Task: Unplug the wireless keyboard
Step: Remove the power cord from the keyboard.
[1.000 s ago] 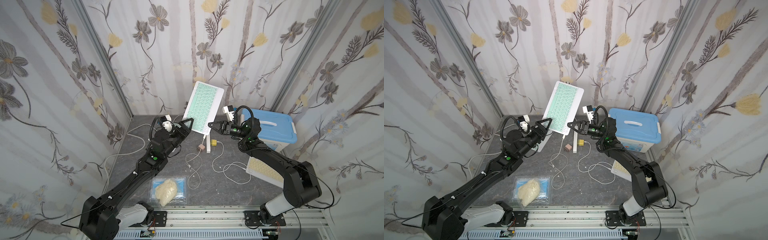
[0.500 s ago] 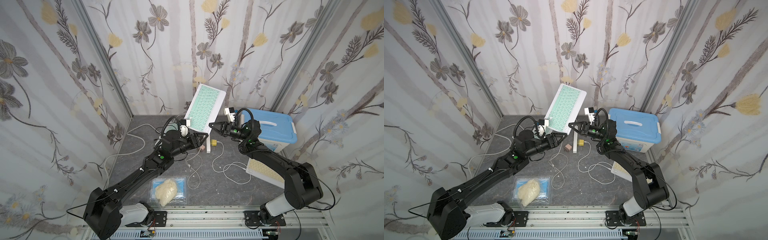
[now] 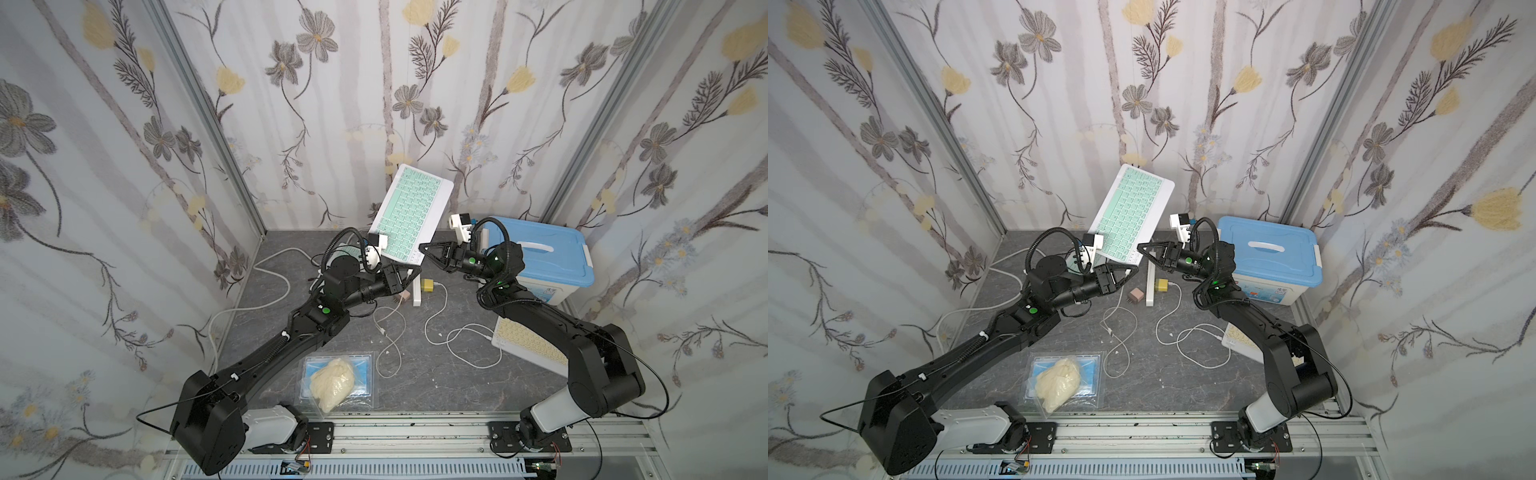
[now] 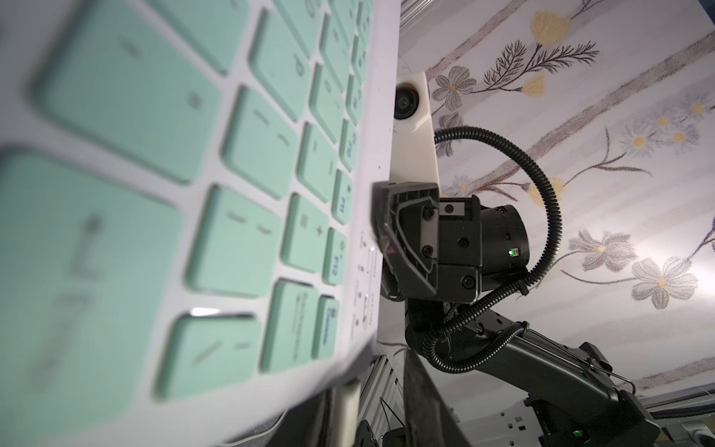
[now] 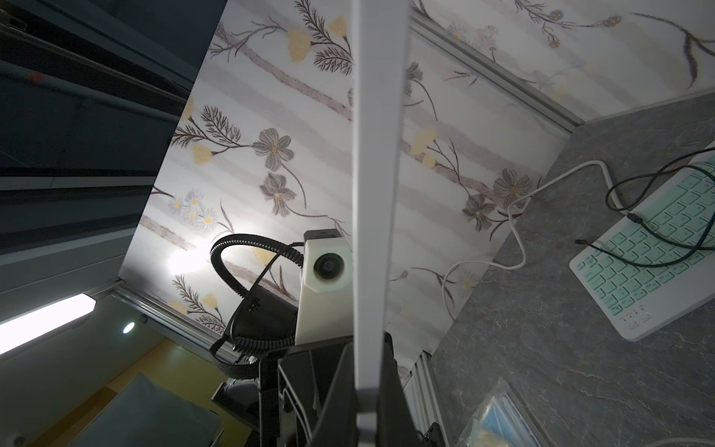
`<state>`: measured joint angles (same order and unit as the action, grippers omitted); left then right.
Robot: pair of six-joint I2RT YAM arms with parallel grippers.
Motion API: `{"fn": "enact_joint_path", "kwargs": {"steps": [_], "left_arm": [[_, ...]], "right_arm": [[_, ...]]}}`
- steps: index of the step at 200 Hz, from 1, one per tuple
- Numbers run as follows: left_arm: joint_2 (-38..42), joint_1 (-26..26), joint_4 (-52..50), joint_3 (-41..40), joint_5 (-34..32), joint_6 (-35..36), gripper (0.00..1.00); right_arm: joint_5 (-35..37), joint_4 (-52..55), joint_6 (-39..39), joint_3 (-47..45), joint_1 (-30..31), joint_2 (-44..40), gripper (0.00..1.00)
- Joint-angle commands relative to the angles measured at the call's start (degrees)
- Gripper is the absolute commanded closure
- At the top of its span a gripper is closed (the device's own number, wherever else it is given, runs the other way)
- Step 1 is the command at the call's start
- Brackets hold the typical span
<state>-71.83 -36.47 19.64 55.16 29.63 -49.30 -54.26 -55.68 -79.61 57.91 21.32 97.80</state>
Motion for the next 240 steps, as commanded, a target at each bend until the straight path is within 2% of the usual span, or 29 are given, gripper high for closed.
{"fn": "enact_joint_path", "kwargs": {"steps": [1,47,84,96,159,188,240], "left_arm": [[1.2,0.7,2.4,0.8,1.6,0.6,0.68],[0.2,2.9,3.8,1.2,4.4,-1.5,0.78],[0.0,2.9,4.2,1.3,5.0,-1.7,0.92],[0.0,2.9,4.3,1.4,5.2,-1.5,1.00],[0.0,2.8,4.7,1.9,8.5,-0.1,1.00],[-1.7,2.8,3.8,0.9,12.1,0.1,1.00],[-0.5,4.7,-4.5,0.6,16.3,3.2,1.00]], "right_arm": [[0.5,-5.4,-0.7,0.5,0.0,0.2,1.00],[0.4,-5.5,-1.1,1.0,-0.1,0.7,1.00],[0.3,-6.2,-1.9,1.1,-0.1,1.2,1.00],[0.4,-6.7,-2.4,1.1,-0.1,1.3,1.00],[3.0,-12.9,-6.1,-0.1,-0.3,2.2,1.00],[3.3,-14.3,-7.4,1.4,-1.5,3.2,1.00],[3.7,-13.0,-5.8,2.3,-4.4,3.0,1.00]]}}
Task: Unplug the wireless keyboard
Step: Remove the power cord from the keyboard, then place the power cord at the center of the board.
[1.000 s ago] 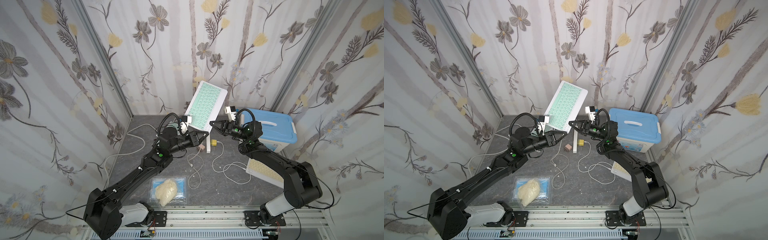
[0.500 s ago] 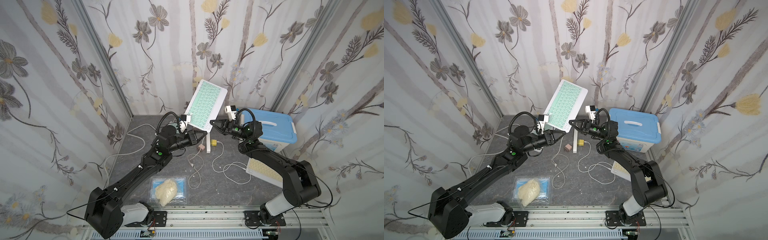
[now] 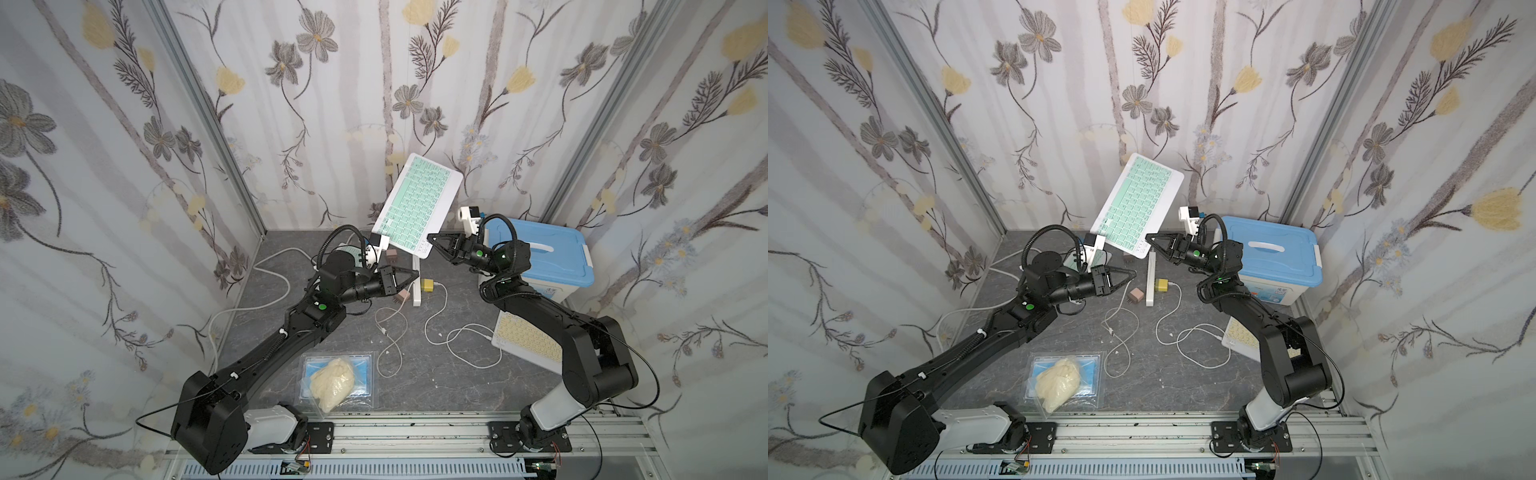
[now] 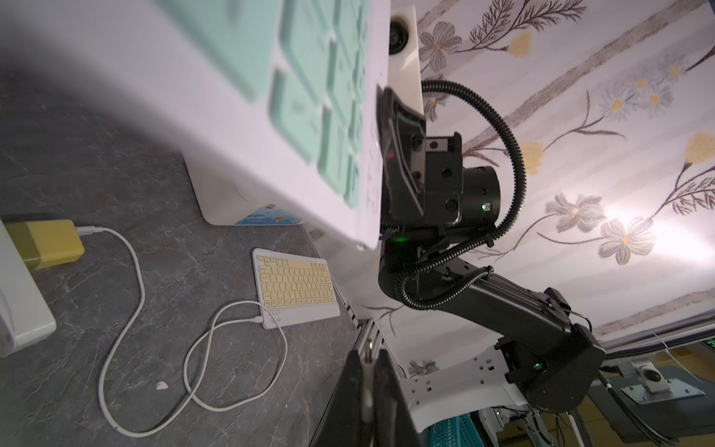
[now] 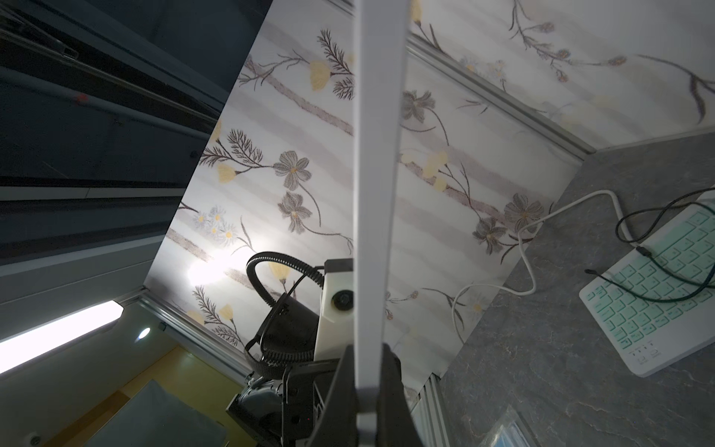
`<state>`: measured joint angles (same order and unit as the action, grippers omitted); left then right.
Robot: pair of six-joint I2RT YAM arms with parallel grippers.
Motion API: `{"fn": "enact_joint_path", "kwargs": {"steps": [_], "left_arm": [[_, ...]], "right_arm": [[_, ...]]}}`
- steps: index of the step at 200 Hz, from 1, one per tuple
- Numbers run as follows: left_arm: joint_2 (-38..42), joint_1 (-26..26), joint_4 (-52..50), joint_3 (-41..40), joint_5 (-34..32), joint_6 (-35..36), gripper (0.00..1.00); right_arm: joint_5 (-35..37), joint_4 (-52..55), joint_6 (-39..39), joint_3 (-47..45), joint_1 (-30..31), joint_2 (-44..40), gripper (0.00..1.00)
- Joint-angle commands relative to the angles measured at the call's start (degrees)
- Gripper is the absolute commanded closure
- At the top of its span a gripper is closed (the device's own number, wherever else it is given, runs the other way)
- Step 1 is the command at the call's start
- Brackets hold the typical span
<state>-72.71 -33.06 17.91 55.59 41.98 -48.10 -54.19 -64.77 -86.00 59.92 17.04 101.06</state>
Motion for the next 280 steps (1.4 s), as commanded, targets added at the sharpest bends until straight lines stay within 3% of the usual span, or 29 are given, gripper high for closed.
{"fn": "enact_joint_path", "kwargs": {"steps": [1,28,64,89,113,154,181,203,221,238,257,280], "left_arm": [[0.4,1.3,-2.9,0.2,4.1,2.1,1.00],[0.3,2.5,-8.2,3.3,5.6,4.4,1.00],[1.9,2.7,-6.5,3.0,3.6,4.7,1.00],[5.1,3.3,-11.9,1.6,-5.9,8.4,1.00],[8.4,7.3,-18.1,-1.0,-16.1,9.0,1.00],[11.9,13.9,-14.5,-10.0,-22.1,3.0,1.00],[9.1,13.7,-13.1,-13.9,-23.6,0.7,1.00],[7.7,13.7,-20.5,-14.8,-32.8,0.9,1.00],[6.2,14.1,-19.9,-16.9,-35.5,0.0,1.00],[3.0,14.0,-15.3,-19.2,-34.7,-2.5,0.99],[-3.3,13.6,-9.1,-20.2,-31.0,-5.8,0.90],[-9.7,10.7,-4.7,-18.4,-30.4,-7.2,0.90]], "right_arm": [[3.7,-3.9,0.6,0.3,-0.1,-0.2,1.00],[5.2,-4.8,0.6,-0.1,0.7,0.1,1.00],[5.0,-1.6,3.7,-0.6,0.2,-1.1,1.00],[5.4,5.5,9.4,-0.9,-0.5,-3.4,1.00],[5.9,11.2,14.5,-2.5,-2.2,-6.7,1.00],[7.6,15.6,18.3,-6.6,-5.6,-11.7,1.00],[8.2,20.5,22.7,-7.1,-6.0,-13.5,1.00],[7.5,22.0,24.6,-8.4,-5.9,-14.4,1.00],[6.8,24.7,27.3,-9.4,-5.7,-15.1,1.00],[6.8,28.0,30.7,-10.1,-5.4,-15.8,1.00],[6.7,31.0,33.5,-10.6,-5.3,-16.2,1.00],[6.6,33.1,35.6,-11.0,-5.3,-16.7,1.00]]}}
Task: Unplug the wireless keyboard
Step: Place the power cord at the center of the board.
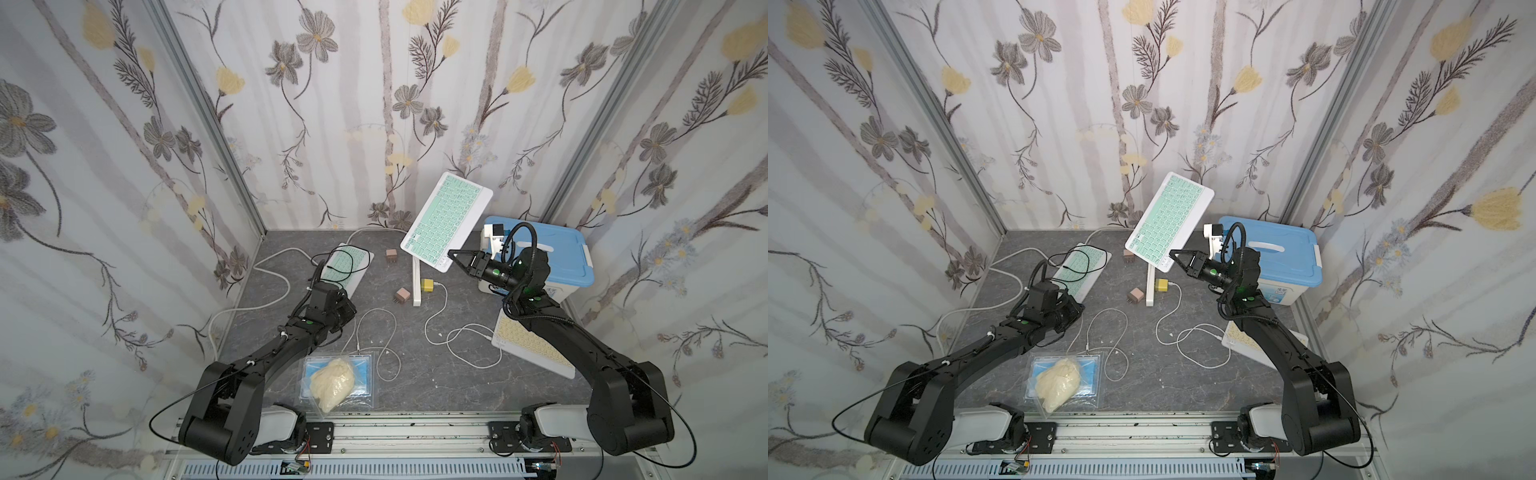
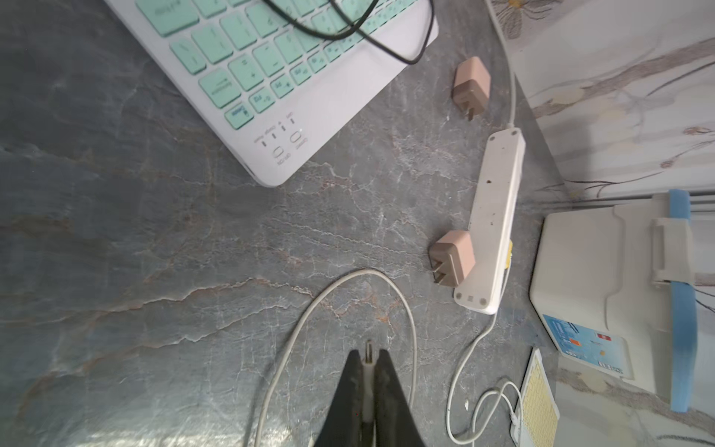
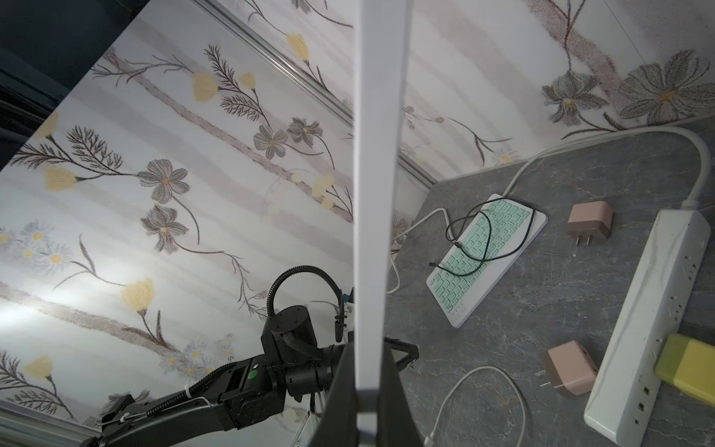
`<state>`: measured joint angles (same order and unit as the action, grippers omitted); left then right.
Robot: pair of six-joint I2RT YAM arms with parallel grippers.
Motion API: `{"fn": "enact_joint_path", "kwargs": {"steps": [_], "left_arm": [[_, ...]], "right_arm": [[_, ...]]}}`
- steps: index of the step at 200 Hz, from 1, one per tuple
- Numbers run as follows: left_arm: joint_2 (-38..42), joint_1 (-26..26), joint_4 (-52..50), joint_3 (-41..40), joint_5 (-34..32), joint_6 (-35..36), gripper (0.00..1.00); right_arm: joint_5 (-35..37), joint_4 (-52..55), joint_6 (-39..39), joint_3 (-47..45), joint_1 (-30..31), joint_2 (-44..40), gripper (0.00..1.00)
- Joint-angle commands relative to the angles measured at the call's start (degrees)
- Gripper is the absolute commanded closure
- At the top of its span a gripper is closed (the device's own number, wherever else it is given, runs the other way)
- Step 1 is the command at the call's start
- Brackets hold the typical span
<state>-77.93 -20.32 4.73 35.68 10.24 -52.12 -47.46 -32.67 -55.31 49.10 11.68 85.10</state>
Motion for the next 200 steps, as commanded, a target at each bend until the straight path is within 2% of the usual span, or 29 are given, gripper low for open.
{"fn": "enact_joint_path", "kwargs": {"steps": [1,43,77,85,95,101,133,148,200], "left_arm": [[-4.8,-2.2,8.6,1.8,1.4,-3.1,0.90],[-16.7,-9.3,16.1,12.2,4.5,-4.1,0.89],[-21.9,-9.7,19.7,17.3,4.9,-3.5,0.78],[-22.7,-9.3,19.6,18.2,5.2,-3.0,0.70],[-23.6,-8.8,18.5,19.8,6.2,-2.3,0.49],[-23.8,-8.5,17.1,20.7,6.4,-1.7,0.40],[-21.1,-5.5,12.6,20.7,5.3,0.3,0.13],[-17.9,-4.1,5.9,21.4,3.4,3.2,0.00],[-8.5,0.0,-25.4,30.0,-10.3,15.0,0.00]], "right_arm": [[-0.1,1.0,5.0,-0.2,0.1,-0.8,1.00],[0.6,4.3,7.6,-0.3,0.0,-1.6,1.00],[1.3,6.9,9.3,-0.3,-0.2,-2.8,1.00],[1.5,7.5,9.9,-0.3,-0.2,-3.2,1.00],[1.6,8.2,10.4,-0.3,-0.3,-3.6,1.00],[1.7,8.6,10.7,-0.3,-0.3,-3.8,1.00],[1.8,9.8,11.7,-0.3,-0.4,-4.5,1.00],[1.5,10.0,12.0,-0.2,-0.4,-4.5,1.00],[0.2,11.4,14.7,1.1,1.5,-2.5,1.00]]}}
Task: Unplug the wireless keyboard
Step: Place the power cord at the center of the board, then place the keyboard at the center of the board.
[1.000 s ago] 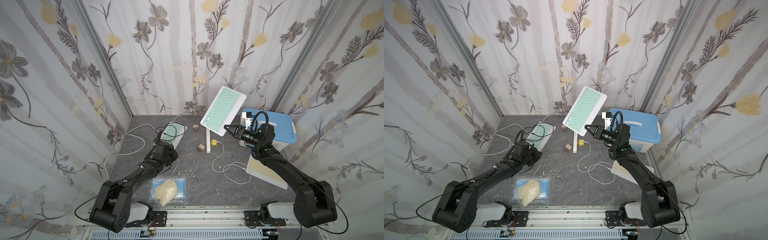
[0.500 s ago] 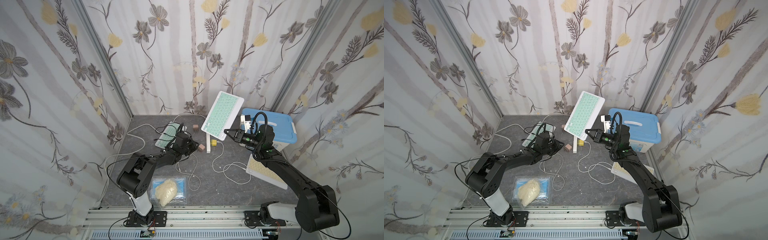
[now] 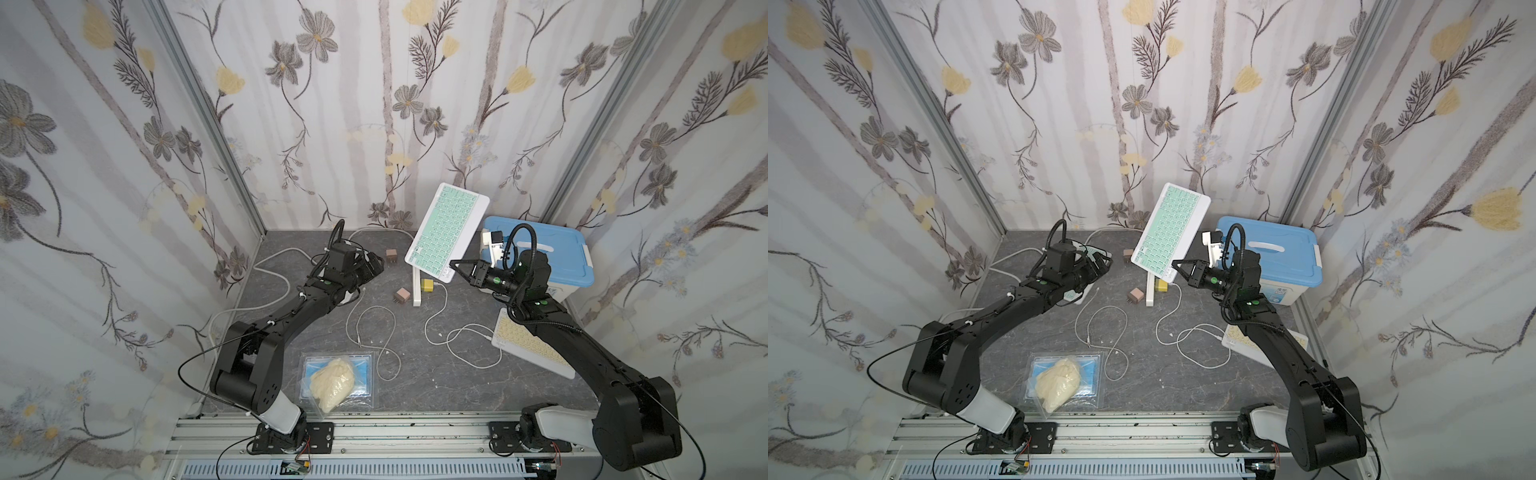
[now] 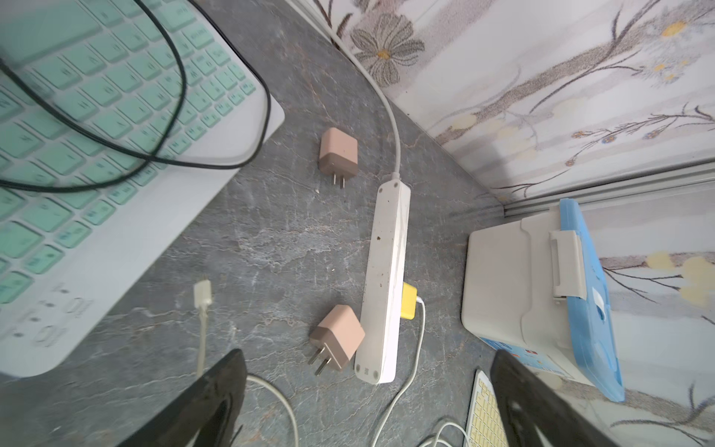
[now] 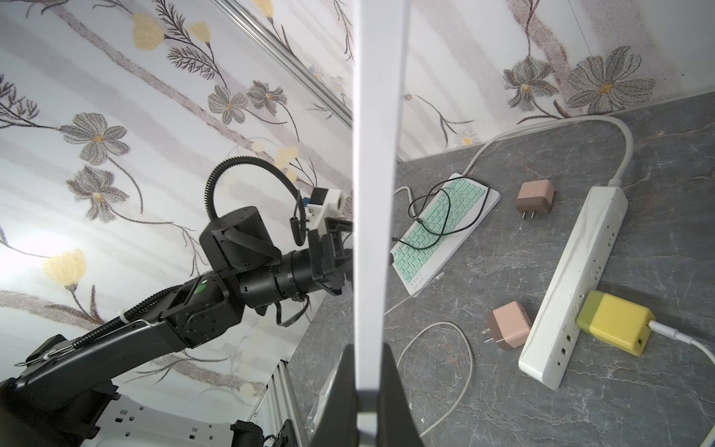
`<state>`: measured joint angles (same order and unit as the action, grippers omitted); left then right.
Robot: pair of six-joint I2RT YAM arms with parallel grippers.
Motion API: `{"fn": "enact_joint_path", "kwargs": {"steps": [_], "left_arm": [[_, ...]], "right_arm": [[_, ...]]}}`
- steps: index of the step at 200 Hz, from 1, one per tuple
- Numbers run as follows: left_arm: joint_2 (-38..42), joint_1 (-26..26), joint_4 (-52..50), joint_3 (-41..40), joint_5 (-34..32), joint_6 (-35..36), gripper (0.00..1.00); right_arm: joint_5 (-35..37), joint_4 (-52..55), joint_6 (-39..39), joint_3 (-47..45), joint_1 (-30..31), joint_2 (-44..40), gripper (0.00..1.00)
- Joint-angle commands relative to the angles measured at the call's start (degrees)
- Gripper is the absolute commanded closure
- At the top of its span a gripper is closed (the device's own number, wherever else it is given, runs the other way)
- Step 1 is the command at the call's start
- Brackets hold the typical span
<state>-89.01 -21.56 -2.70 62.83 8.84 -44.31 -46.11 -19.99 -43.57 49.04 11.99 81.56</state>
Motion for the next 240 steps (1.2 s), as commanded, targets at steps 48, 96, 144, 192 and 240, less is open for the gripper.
{"fn": "enact_joint_path", "kwargs": {"steps": [48,96,144,192,240], "left_arm": [[10.3,5.8,-24.4,1.7,-9.6,11.8,0.00],[19.1,10.3,-0.2,-12.9,17.2,5.2,0.00],[18.4,10.2,19.1,-18.2,32.2,-1.4,0.00],[11.7,9.9,26.2,-12.7,39.6,-4.5,0.13],[11.4,9.2,28.2,-11.2,42.1,-5.4,0.63]], "right_arm": [[-3.3,5.8,10.9,5.4,6.2,4.3,1.00],[-11.0,13.5,17.9,10.9,12.4,13.2,1.00],[-19.3,9.6,16.3,9.9,12.6,14.2,1.00],[-22.6,8.5,15.7,8.6,13.7,14.4,1.00],[-24.8,6.0,13.5,8.5,13.6,15.4,1.00]]}}
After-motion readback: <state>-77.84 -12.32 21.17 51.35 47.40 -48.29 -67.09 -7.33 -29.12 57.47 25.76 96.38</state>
